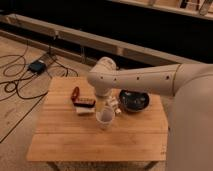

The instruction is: Place the ceramic cup in the ceramic bowl

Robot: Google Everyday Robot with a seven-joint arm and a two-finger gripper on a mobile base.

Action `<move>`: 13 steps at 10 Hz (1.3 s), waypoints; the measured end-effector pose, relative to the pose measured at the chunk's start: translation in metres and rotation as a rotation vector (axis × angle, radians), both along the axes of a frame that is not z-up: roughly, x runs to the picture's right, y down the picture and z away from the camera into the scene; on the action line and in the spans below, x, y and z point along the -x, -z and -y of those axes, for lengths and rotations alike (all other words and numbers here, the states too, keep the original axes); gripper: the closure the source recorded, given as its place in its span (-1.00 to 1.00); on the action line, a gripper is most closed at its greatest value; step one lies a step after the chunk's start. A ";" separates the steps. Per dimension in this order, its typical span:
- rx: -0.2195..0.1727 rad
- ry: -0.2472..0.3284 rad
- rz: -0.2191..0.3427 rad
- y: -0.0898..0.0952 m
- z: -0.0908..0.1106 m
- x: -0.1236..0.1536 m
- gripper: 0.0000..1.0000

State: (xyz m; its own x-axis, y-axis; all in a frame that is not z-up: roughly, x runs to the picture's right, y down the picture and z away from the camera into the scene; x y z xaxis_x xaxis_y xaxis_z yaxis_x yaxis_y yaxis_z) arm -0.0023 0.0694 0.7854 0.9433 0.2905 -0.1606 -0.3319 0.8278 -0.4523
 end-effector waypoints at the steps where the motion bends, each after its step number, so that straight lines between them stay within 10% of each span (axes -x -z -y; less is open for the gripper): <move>1: 0.003 -0.006 0.003 -0.004 -0.003 -0.005 -0.60; 9: -0.060 0.051 0.041 -0.040 -0.024 -0.020 -0.55; 13: -0.060 0.057 0.046 -0.045 -0.039 -0.022 0.20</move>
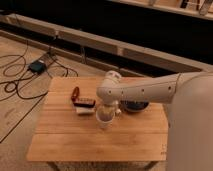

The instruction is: Place the ceramic cup in the ceramic bowl

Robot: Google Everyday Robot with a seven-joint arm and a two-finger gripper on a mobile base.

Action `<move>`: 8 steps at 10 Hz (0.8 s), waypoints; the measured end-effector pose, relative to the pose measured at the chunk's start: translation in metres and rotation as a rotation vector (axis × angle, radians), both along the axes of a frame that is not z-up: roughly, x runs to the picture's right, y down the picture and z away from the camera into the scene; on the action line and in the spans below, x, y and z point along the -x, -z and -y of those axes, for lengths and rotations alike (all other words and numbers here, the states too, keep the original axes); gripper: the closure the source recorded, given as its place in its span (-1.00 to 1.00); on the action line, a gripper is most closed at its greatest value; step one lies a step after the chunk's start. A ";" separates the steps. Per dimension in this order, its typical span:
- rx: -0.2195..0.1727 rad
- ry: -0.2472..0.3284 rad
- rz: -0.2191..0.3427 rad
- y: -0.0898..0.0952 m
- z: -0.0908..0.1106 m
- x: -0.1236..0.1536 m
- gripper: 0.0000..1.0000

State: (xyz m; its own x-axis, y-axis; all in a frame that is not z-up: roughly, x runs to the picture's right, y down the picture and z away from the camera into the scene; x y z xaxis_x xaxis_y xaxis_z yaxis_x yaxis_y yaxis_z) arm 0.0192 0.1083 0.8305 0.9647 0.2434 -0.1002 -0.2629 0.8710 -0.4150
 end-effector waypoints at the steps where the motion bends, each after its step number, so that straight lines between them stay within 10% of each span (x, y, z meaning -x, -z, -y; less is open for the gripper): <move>1: 0.002 0.000 0.000 0.001 -0.002 0.000 0.37; 4: 0.001 -0.002 -0.003 0.010 0.001 -0.001 0.93; 8: -0.005 -0.007 -0.023 0.031 0.026 -0.011 1.00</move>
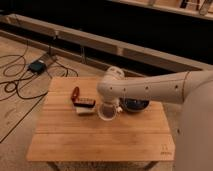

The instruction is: Place the ceramic cup in the ceramic bowl

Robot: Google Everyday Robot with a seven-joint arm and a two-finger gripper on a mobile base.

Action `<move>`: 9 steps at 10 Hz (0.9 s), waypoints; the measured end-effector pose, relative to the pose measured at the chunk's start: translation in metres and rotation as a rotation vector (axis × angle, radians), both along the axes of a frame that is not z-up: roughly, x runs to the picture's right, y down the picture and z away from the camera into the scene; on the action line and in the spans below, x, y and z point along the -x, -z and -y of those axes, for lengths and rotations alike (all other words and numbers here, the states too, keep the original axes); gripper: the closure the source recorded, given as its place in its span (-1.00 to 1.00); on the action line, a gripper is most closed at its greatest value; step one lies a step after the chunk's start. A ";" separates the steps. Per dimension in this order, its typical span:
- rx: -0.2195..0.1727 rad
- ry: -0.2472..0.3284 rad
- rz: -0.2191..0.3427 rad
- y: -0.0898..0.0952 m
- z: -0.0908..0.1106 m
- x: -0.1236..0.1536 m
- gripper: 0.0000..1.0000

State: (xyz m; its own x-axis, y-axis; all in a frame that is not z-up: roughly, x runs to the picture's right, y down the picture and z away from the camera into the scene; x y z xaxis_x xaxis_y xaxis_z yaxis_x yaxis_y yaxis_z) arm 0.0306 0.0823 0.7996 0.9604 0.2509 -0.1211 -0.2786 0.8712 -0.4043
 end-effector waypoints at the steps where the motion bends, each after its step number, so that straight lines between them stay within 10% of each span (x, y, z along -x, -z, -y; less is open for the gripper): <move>1: 0.006 -0.011 -0.010 0.003 0.007 -0.005 1.00; 9: 0.020 -0.206 -0.061 0.027 0.076 -0.068 1.00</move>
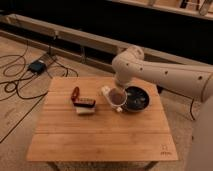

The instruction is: Place the ceramic cup in the ceramic bowl

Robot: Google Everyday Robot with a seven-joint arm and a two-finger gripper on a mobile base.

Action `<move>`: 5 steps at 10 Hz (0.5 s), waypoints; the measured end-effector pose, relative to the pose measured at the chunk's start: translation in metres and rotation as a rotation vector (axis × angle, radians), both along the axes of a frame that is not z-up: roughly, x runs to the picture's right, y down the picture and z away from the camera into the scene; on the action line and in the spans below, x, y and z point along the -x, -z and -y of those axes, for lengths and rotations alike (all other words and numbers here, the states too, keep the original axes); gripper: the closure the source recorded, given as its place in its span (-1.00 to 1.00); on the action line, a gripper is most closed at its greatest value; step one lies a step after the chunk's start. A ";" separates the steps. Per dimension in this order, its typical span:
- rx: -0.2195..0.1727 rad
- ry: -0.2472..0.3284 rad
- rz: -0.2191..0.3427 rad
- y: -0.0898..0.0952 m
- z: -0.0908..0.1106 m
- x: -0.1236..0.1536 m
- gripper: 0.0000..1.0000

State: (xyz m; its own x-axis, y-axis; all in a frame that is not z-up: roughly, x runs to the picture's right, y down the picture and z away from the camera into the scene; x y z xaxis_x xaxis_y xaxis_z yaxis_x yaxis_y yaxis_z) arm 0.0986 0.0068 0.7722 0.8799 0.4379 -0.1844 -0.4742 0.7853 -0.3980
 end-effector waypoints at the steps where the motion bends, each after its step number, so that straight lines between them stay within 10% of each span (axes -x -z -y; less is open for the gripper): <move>1: 0.002 -0.043 -0.013 0.001 0.008 -0.014 1.00; 5: 0.032 -0.182 -0.050 -0.010 0.012 -0.057 1.00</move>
State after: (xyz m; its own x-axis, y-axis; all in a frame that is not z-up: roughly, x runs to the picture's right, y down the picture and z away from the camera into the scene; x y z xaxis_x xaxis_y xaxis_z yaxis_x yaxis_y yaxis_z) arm 0.1558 -0.0055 0.7822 0.7759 0.5823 -0.2426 -0.6273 0.6718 -0.3938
